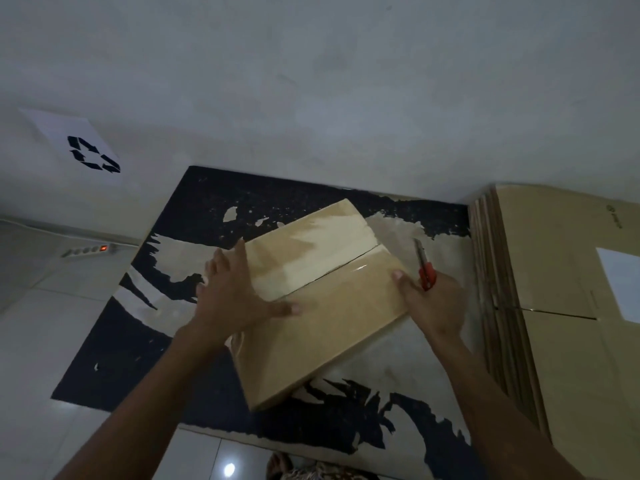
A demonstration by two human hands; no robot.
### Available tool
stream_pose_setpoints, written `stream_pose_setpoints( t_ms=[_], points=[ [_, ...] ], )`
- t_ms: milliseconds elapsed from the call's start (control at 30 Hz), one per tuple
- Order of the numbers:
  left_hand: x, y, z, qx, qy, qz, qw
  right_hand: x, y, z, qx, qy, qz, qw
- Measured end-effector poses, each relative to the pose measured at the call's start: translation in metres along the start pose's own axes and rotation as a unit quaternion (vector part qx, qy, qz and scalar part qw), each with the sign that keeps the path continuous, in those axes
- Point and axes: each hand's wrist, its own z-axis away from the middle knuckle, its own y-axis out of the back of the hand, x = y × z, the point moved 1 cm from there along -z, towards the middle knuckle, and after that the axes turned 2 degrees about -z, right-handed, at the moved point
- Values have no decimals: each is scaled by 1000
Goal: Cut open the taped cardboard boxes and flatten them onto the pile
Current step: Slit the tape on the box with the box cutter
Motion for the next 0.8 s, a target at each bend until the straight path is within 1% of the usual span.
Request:
stream_pose_setpoints(
  t_ms=[33, 67, 100, 133, 167, 200, 333, 400, 433, 467, 500, 533, 567, 600, 633, 667, 700, 767, 800],
  points=[
    [0, -4, 15, -55, -13, -18, 998, 0, -2, 1, 16, -6, -2, 1000],
    [-1, -12, 29, -107, -44, -59, 992, -1, -3, 3, 31, -14, -3, 999],
    [-2, -20, 39, -142, -82, -102, 981, -2, -4, 7, 44, -25, -4, 999],
    [-6, -30, 42, -155, -119, -139, 971, -4, -5, 12, 52, -37, -8, 998],
    [-12, -35, 41, -142, -146, -167, 965, -5, -5, 18, 52, -47, -16, 997],
    [-18, -36, 37, -109, -156, -178, 965, -7, -4, 27, 44, -51, -22, 997],
    [-45, -21, 17, 16, -147, -120, 982, -6, 2, 84, -39, -18, -67, 997],
    [-56, -18, 14, 110, -82, -55, 989, -3, 0, 121, -93, -5, -94, 991],
    [-61, -17, 12, 160, -35, 2, 987, -1, -3, 138, -124, 11, -91, 988],
    [-65, -18, 8, 192, 13, 72, 979, -1, -6, 153, -158, 34, -80, 984],
    [-69, -20, 3, 204, 56, 156, 965, 1, -9, 165, -192, 58, -63, 978],
    [-71, -23, -2, 203, 97, 250, 942, 1, -10, 174, -224, 77, -49, 970],
    [-70, -25, -5, 197, 136, 346, 907, 2, -10, 178, -241, 88, -39, 966],
    [-66, -26, -8, 195, 171, 428, 866, 0, -5, 178, -238, 87, -43, 966],
    [-63, -29, -7, 199, 194, 478, 833, -1, 0, 173, -206, 78, -51, 974],
    [-56, -31, -3, 195, 197, 505, 817, -4, 8, 165, -161, 64, -65, 983],
    [-49, -32, 3, 176, 184, 506, 824, -5, 15, 152, -107, 50, -75, 990],
    [-39, -38, 14, 93, 134, 481, 862, -4, 28, 116, -15, 30, -64, 997],
    [-37, -43, 18, 49, 116, 474, 871, -4, 31, 97, 7, 25, -49, 998]
  ],
)
